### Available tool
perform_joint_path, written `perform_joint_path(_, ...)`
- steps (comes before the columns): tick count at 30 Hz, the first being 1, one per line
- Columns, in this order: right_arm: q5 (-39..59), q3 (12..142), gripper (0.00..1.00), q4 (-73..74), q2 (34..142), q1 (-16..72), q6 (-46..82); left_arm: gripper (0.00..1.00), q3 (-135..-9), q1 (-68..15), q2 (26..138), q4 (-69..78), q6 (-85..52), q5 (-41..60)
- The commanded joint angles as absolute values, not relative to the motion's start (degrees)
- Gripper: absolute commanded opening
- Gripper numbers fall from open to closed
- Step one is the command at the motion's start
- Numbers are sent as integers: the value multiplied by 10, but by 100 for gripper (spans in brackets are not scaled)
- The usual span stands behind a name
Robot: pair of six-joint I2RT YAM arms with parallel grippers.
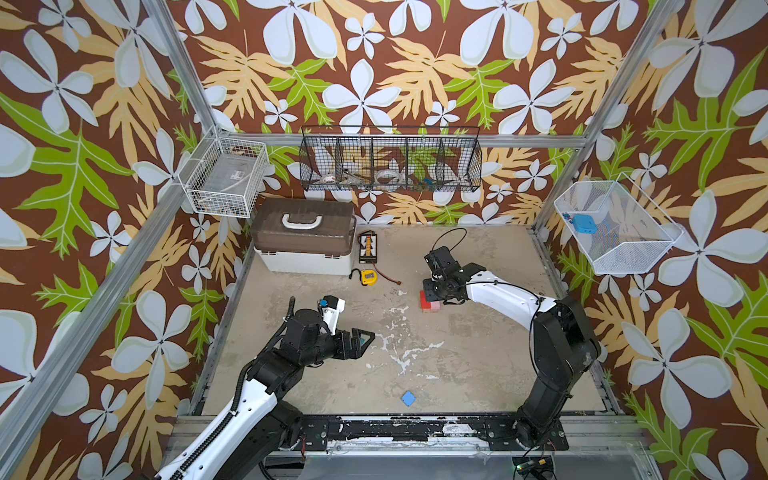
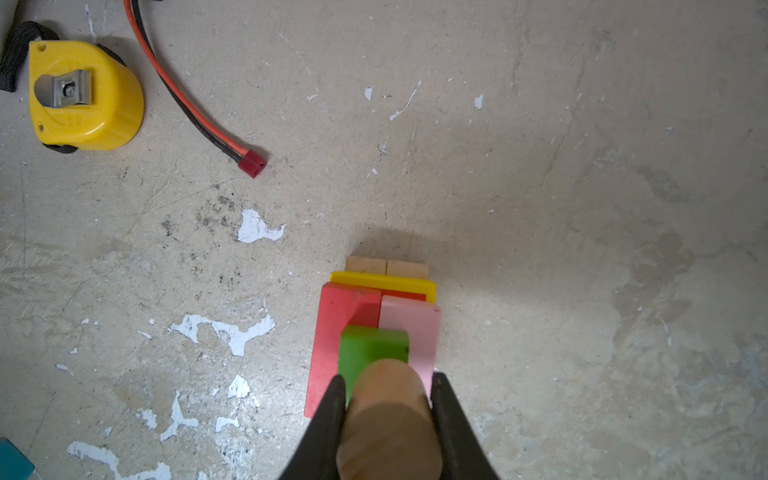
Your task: Build the wood block tower
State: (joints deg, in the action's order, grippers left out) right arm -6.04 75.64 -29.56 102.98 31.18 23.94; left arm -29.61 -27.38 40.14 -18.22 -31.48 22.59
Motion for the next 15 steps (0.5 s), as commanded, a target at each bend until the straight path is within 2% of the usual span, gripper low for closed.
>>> perform_joint_path(1,-58,759,17,-290,1033,311,239,100,-297,-273,400,-172,-318,230)
perform_joint_path(15,-55,761,17,-293,1037,312,239,100,-297,-273,400,-171,-318,230)
